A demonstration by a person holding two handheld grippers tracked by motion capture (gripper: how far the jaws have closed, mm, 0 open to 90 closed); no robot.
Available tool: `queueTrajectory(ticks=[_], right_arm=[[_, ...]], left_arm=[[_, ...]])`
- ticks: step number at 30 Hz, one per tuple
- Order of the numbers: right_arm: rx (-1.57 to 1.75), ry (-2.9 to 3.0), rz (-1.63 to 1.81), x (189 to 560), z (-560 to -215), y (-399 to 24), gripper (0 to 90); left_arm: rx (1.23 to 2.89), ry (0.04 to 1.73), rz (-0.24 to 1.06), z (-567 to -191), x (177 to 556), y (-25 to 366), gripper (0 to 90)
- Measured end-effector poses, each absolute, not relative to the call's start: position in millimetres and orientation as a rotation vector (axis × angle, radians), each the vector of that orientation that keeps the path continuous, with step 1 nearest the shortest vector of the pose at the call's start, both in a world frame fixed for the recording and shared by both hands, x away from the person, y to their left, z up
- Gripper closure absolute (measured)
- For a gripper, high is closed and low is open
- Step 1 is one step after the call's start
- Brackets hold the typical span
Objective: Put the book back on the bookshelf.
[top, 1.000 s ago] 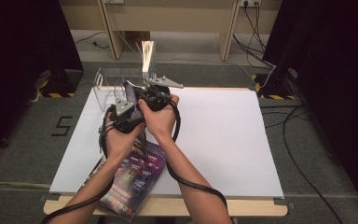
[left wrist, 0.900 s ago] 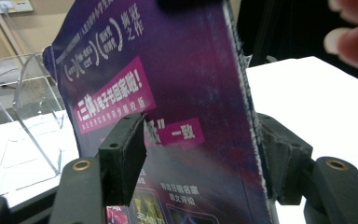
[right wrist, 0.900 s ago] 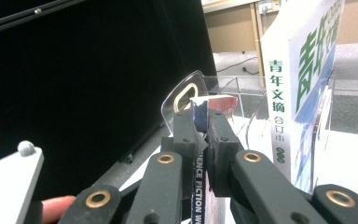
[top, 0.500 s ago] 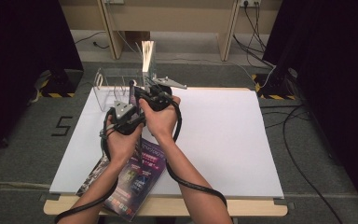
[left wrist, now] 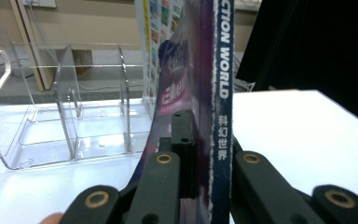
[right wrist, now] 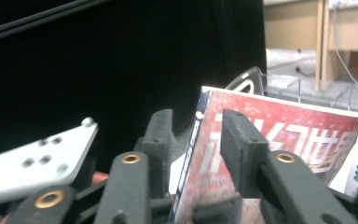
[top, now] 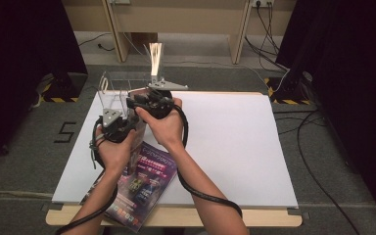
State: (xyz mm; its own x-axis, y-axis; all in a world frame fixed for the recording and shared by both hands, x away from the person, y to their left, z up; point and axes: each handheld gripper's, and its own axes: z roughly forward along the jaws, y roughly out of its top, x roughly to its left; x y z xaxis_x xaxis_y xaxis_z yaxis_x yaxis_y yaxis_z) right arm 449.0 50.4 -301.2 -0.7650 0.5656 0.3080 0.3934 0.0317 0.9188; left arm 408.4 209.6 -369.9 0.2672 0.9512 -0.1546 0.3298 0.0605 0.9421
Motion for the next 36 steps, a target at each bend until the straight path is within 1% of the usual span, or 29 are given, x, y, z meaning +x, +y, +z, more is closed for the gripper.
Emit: queueTrajectory(ticks=[3, 8, 17, 29, 36], right_arm=[[0.998, 2.122, 1.873, 443.1, -298.5, 36.1, 61.9], [1.049, 2.068, 1.848, 439.8, -302.7, -1.1, 61.9], [1.166, 2.077, 1.718, 441.6, -333.1, -56.8, 61.8], [1.282, 2.083, 1.589, 437.6, -377.5, -98.1, 62.2], [1.303, 2.107, 1.523, 433.6, -401.2, -113.6, 62.0]], left_arm=[[1.472, 1.245, 0.727, -366.9, 406.5, 217.5, 83.5], [1.453, 1.241, 0.700, -365.7, 404.9, 230.4, 83.5], [1.434, 1.226, 0.717, -355.8, 402.1, 254.6, 83.5], [1.384, 1.192, 0.731, -345.4, 404.9, 271.6, 83.6], [1.359, 1.183, 0.753, -339.4, 411.0, 279.6, 83.6]])
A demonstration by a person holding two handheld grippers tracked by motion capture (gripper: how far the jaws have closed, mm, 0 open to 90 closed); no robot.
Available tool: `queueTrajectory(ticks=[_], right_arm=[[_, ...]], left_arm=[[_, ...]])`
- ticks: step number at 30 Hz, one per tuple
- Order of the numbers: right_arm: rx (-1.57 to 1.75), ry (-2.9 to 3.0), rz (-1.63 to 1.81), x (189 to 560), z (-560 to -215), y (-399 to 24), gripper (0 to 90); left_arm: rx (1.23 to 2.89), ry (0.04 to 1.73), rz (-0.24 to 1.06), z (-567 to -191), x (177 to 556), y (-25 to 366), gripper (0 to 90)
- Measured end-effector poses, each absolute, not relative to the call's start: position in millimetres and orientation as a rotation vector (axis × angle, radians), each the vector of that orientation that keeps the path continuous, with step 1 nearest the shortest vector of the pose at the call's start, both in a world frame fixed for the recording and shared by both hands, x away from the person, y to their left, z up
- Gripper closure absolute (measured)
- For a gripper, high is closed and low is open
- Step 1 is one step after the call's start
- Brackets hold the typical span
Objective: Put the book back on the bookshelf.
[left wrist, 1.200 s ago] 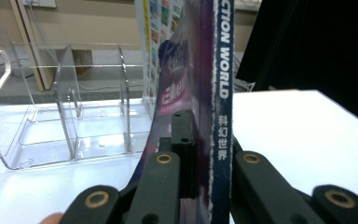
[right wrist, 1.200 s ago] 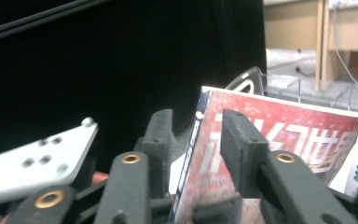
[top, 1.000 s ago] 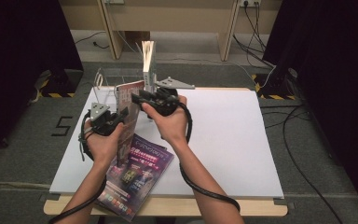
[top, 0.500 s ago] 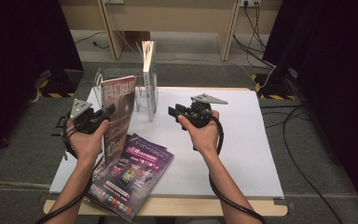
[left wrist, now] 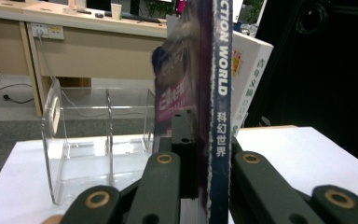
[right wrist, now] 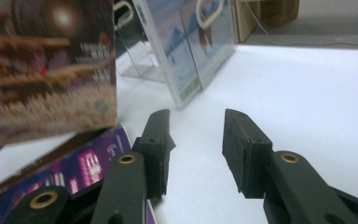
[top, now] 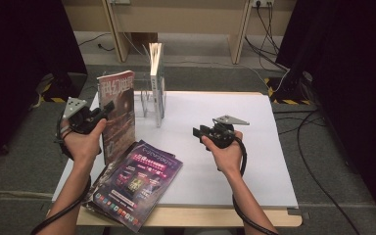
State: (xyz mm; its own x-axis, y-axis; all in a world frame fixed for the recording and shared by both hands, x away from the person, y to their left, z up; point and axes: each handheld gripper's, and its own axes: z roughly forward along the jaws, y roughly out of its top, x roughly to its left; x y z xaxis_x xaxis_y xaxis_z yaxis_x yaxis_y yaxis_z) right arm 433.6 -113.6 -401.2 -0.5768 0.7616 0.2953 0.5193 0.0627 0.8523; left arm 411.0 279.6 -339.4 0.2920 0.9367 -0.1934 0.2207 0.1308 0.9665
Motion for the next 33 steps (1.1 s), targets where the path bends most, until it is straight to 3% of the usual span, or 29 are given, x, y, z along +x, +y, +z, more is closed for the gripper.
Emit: queueTrajectory(ticks=[19, 33], right_arm=[[1.374, 2.048, 1.385, 408.8, -465.1, -161.3, 60.0], [1.392, 2.014, 1.395, 408.7, -470.4, -168.0, 60.0]], left_arm=[[1.311, 1.184, 0.796, -333.1, 427.9, 283.5, 83.6], [1.285, 1.190, 0.848, -327.8, 454.2, 281.4, 83.6]])
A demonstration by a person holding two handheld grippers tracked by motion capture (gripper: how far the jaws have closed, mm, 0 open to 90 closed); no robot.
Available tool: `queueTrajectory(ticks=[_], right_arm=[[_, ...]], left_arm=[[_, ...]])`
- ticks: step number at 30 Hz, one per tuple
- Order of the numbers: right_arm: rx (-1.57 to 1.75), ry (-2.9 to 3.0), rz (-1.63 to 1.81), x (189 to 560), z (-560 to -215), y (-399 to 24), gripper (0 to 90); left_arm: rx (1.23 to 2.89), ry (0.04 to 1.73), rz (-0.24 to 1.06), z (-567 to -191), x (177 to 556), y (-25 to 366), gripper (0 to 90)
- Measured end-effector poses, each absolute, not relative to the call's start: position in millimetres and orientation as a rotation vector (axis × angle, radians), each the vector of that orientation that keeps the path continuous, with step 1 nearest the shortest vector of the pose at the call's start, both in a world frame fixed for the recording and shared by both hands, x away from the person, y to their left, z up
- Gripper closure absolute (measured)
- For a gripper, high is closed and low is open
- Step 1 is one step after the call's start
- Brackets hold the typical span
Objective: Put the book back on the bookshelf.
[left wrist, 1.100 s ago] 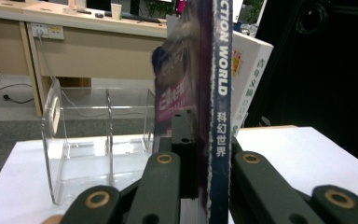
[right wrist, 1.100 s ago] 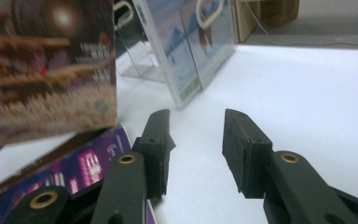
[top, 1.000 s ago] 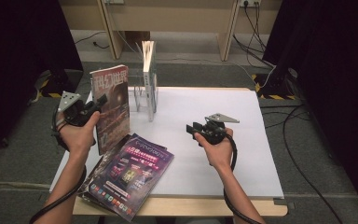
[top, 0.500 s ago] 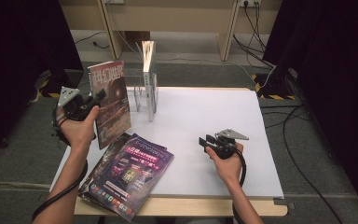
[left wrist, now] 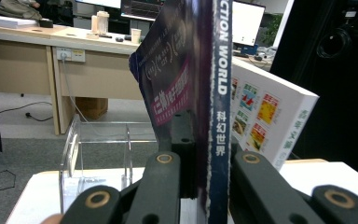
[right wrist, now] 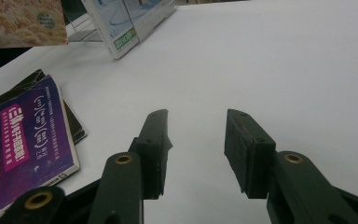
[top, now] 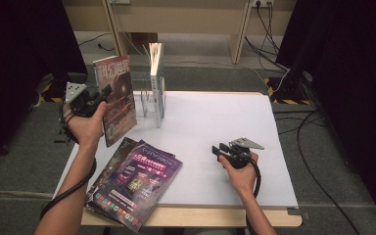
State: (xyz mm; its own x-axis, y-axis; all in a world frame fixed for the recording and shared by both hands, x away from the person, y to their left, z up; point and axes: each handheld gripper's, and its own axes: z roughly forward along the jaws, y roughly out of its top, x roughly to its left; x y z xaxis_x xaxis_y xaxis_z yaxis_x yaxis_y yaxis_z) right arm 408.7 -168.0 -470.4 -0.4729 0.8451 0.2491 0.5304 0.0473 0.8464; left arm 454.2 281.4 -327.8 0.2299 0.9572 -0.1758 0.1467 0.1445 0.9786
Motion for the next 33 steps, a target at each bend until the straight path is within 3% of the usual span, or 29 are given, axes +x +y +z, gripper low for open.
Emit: queueTrajectory(ticks=[26, 33], right_arm=[[1.378, 2.049, 1.397, 409.2, -476.7, -167.8, 59.9], [1.380, 2.050, 1.399, 409.7, -478.4, -170.3, 59.9]], left_arm=[[1.258, 1.170, 0.940, -350.7, 523.6, 264.8, 83.5], [1.280, 1.140, 0.987, -364.7, 521.8, 272.7, 83.2]])
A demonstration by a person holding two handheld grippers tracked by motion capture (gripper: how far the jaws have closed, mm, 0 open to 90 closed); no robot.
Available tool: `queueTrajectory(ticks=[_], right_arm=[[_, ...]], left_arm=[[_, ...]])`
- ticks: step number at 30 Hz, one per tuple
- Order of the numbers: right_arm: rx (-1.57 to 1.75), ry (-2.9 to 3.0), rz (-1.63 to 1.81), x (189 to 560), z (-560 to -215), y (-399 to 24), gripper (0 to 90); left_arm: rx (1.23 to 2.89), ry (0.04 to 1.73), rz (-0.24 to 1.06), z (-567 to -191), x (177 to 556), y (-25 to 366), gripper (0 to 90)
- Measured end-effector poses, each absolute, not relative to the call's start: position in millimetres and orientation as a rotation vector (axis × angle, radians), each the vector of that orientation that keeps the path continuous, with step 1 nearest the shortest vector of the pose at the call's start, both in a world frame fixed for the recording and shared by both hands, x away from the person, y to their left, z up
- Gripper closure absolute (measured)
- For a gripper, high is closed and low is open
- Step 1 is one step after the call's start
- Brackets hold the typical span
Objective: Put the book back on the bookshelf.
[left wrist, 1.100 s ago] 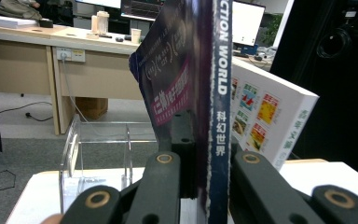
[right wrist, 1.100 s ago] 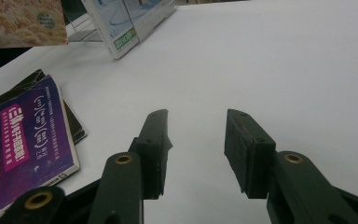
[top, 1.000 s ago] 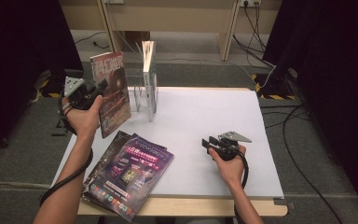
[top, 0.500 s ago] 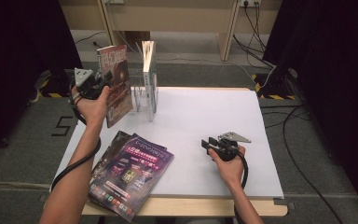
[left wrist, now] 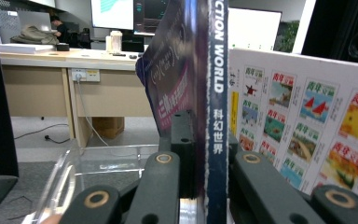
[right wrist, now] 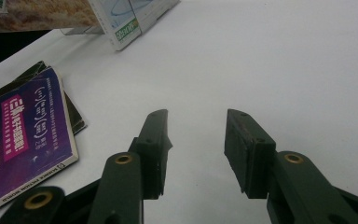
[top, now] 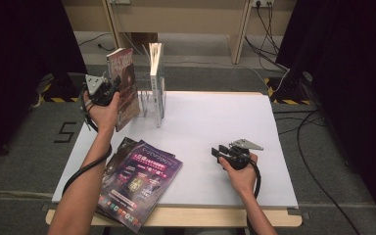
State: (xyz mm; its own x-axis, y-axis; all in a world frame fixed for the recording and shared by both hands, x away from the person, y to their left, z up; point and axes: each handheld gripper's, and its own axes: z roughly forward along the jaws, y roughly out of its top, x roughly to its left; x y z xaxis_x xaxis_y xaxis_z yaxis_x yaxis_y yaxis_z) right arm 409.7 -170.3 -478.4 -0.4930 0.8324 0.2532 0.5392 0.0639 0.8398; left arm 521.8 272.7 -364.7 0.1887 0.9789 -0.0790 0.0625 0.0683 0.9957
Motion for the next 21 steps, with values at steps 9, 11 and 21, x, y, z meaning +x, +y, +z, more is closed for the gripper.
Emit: queueTrajectory(ticks=[9, 11, 21], right_arm=[[1.396, 2.045, 1.401, 409.4, -477.8, -171.0, 59.9], [1.398, 2.043, 1.400, 409.4, -477.6, -170.8, 59.9], [1.414, 2.061, 1.400, 410.2, -479.9, -169.0, 59.5]], left_arm=[[1.425, 1.141, 0.970, -369.6, 492.3, 298.7, 80.0], [1.467, 1.129, 0.968, -371.9, 486.3, 304.2, 79.5], [1.522, 1.104, 0.912, -381.9, 467.0, 319.1, 78.7]])
